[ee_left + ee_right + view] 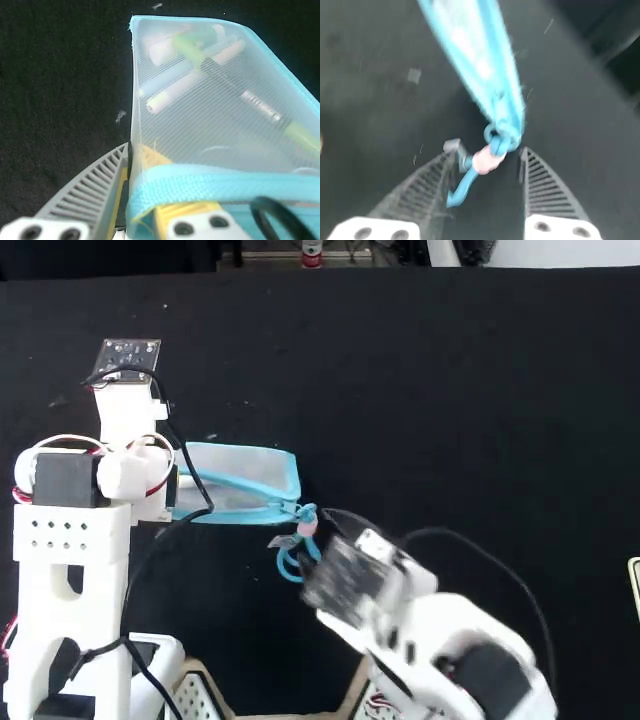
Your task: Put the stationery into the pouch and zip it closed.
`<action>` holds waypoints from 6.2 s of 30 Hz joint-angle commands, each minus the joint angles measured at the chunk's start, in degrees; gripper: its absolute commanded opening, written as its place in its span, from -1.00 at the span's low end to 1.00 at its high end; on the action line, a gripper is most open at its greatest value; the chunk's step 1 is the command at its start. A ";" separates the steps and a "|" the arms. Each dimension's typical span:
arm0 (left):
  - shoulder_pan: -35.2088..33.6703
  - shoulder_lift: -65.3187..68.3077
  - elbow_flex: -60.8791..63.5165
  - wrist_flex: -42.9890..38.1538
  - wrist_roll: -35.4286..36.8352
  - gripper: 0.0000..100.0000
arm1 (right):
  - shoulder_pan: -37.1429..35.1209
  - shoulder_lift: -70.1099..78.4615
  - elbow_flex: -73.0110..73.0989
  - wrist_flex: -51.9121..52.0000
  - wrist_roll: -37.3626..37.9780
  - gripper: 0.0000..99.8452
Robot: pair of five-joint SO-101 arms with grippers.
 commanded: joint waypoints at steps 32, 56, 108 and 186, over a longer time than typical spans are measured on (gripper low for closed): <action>0.31 -0.18 1.27 -0.70 0.00 -0.94 | 3.43 -0.31 9.54 -10.73 -1.58 -0.83; 0.04 -0.09 1.36 -1.49 0.00 -0.94 | 3.08 -7.16 10.42 -11.69 -5.19 -0.83; 0.04 -0.18 1.36 -1.41 0.00 -0.94 | 9.41 -7.25 16.57 -22.59 -6.77 -0.98; 0.48 -0.18 -8.40 -1.85 -0.26 -0.94 | 10.90 -7.96 6.81 -24.35 -9.67 -0.98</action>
